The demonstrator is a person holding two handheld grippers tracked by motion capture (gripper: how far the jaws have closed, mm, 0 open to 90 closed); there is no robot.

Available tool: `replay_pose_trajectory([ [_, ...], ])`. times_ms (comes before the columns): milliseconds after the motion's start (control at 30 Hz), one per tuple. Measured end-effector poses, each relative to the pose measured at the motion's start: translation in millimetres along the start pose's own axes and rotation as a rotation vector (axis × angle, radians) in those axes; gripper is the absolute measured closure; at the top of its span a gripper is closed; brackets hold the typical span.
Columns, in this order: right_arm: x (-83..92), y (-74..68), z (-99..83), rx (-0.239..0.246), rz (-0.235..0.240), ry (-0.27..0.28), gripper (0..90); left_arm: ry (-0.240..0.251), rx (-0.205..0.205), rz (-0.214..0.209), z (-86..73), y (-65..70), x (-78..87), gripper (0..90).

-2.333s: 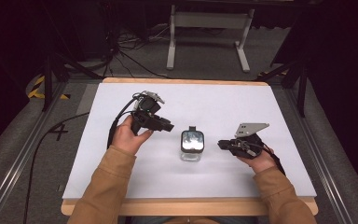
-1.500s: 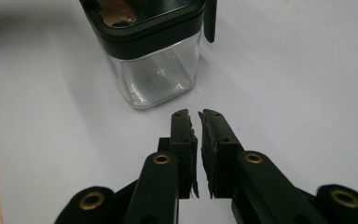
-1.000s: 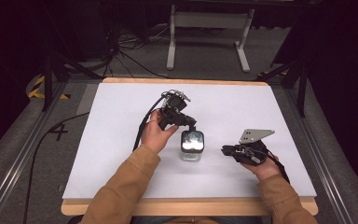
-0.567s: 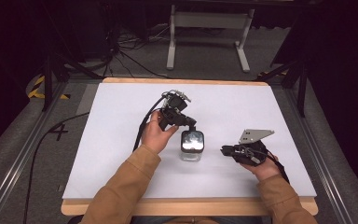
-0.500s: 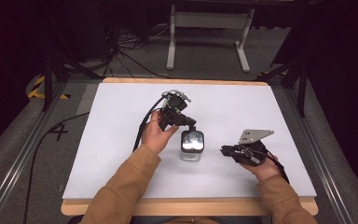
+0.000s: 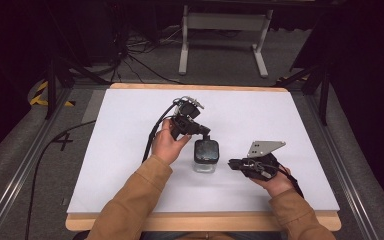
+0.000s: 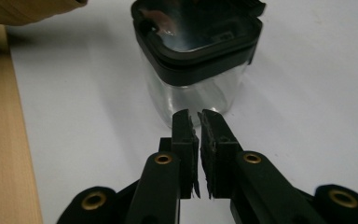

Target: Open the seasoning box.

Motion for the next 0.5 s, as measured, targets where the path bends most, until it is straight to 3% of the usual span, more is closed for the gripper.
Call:
replay_pose_trajectory([
  [267, -12.8, -14.8, 15.0, -0.016, 0.039, 0.034, 89.4, -0.002, 0.009, -0.008, -0.4, -1.3, -0.1, 89.8],
  [500, -16.5, -14.1, 22.3, -0.048, 0.014, 0.087, 89.6, -0.001, 0.010, -0.006, -0.4, -1.4, -0.3, 89.7],
])
Point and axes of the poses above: each handheld gripper's, and its own axes: x roughly backward along the jaws, z roughly out of its top, y roughly to its right, the point moved 5 cm from there along -x, roughly forward along the jaws, and after that the axes turned 1 degree about x, right-handed, at the moved point
